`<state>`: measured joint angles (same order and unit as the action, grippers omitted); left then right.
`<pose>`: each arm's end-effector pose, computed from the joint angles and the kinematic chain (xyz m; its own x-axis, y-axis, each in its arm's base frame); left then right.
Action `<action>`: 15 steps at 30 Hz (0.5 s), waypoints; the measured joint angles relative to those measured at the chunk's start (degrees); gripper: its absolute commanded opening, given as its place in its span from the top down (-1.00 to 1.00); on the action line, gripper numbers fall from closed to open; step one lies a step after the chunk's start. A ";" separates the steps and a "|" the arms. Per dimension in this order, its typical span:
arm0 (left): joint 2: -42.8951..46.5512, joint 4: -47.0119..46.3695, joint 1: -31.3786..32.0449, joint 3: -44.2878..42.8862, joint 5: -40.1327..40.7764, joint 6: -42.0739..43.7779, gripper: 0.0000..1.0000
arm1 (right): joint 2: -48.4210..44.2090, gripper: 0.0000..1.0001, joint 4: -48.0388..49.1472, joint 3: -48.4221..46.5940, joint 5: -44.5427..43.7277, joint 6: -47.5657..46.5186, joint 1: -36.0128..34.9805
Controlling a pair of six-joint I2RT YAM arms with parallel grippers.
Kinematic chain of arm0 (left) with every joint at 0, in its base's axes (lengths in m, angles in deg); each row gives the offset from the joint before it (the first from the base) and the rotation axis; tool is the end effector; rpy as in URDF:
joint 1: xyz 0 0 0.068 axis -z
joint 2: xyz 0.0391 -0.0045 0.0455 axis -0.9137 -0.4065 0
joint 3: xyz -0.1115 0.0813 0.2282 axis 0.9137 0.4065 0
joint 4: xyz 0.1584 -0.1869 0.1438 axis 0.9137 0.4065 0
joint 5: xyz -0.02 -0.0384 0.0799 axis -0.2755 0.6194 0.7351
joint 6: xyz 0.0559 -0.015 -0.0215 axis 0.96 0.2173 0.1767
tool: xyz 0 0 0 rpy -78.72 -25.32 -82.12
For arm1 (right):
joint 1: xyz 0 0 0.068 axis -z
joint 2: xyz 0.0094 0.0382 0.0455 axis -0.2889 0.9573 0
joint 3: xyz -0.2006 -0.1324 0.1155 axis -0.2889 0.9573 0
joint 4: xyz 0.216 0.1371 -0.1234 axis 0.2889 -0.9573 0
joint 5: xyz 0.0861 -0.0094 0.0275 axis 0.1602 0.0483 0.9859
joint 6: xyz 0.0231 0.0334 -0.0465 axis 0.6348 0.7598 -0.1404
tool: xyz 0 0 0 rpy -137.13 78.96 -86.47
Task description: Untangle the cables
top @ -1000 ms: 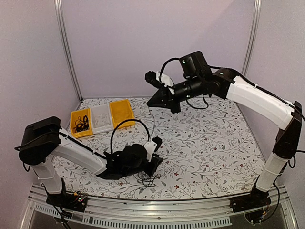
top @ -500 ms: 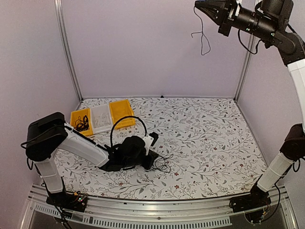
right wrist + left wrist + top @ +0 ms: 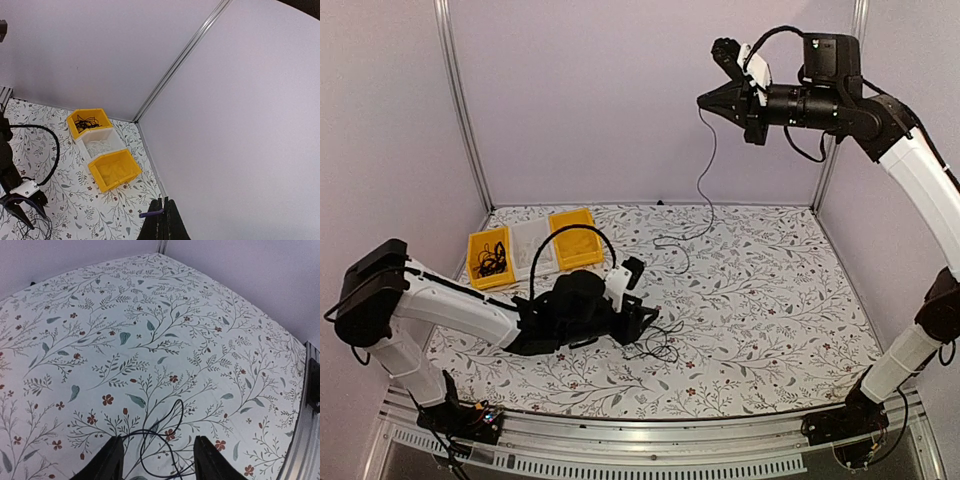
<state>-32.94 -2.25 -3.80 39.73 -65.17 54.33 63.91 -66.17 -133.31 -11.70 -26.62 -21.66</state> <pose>0.1733 -0.3124 0.1326 -0.4753 0.1877 -0.8596 0.6819 0.6959 -0.2252 0.2568 0.2255 0.5452 0.4802 -0.3749 -0.7930 -0.7209 0.3464 -0.6003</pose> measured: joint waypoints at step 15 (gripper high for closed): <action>16.17 4.31 2.49 -0.13 16.02 2.80 -0.05 | -4.35 1.00 -1.03 21.51 9.75 2.01 0.00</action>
<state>-16.77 2.06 -1.31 39.60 -49.15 57.13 59.56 -67.19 -111.80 -1.95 -24.61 -21.66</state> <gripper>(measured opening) 0.525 0.011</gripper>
